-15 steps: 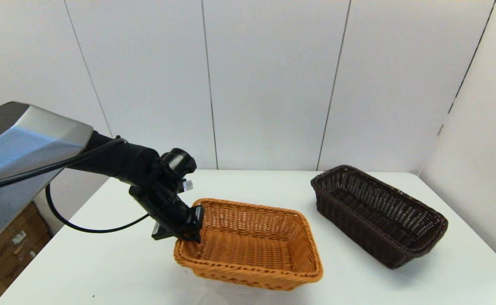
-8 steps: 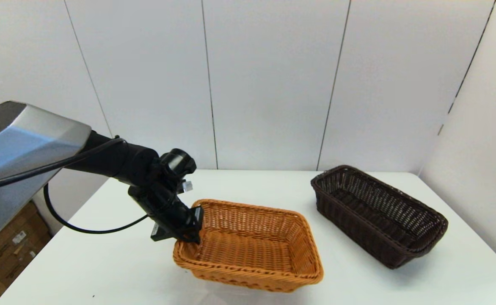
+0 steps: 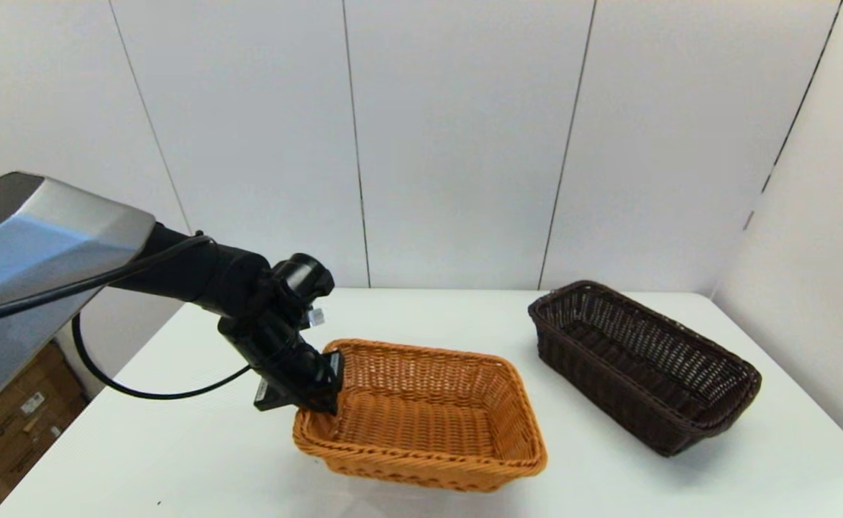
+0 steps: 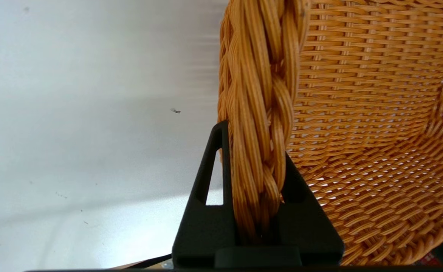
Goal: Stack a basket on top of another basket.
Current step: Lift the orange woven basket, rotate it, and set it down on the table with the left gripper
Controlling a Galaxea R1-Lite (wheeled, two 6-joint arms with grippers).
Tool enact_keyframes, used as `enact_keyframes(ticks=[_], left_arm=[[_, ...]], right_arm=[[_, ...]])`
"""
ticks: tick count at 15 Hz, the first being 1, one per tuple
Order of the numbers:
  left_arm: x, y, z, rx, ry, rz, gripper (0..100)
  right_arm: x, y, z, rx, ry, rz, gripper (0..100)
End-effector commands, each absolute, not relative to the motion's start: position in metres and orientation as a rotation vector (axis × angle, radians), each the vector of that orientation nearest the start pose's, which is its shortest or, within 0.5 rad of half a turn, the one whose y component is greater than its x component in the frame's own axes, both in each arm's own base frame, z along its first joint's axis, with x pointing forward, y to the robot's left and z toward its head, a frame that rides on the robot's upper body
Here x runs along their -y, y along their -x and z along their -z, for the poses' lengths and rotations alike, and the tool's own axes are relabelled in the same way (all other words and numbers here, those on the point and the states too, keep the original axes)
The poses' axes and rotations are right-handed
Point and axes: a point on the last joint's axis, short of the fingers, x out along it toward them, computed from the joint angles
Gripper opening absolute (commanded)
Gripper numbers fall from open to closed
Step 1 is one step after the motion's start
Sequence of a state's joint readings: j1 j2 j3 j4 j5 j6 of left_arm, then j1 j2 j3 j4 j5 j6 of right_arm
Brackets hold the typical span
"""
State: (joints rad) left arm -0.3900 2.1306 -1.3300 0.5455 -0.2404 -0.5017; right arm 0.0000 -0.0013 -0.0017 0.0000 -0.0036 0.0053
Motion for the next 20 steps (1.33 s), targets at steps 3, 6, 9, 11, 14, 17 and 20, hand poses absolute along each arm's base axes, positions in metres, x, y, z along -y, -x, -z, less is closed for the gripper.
enact_keyframes(ticks=[3,6,9,11,14,17,20], left_arm=[[0.1408,-0.3294,-0.0809,-1.461,0.338,0.134,0],[0.1409,-0.3297,-0.0818,-1.456,0.338,0.135,0],[0.1408,-0.3295,-0.0823,-1.455,0.338,0.136,0],[0.1406,-0.3297,-0.0823,-1.450,0.332,0.123,0],[0.1401,-0.3296,-0.0819,-1.444,0.325,0.102,100],[0.1397,-0.3287,-0.0821,-1.445,0.324,0.102,100],[0.1398,-0.3276,-0.0845,-1.440,0.324,0.105,100]], right_arm=[[0.0001,0.0229,-0.0759,0.002,-0.005,0.003,100],[0.0001,0.0229,-0.0759,0.002,-0.006,0.003,100],[0.0001,0.0229,-0.0759,0.002,-0.006,0.003,100],[0.0001,0.0229,-0.0759,0.002,-0.005,0.003,100],[0.0001,0.0229,-0.0759,0.002,-0.006,0.003,100],[0.0001,0.0229,-0.0759,0.002,-0.006,0.003,100],[0.0001,0.0229,-0.0759,0.002,-0.006,0.003,100]])
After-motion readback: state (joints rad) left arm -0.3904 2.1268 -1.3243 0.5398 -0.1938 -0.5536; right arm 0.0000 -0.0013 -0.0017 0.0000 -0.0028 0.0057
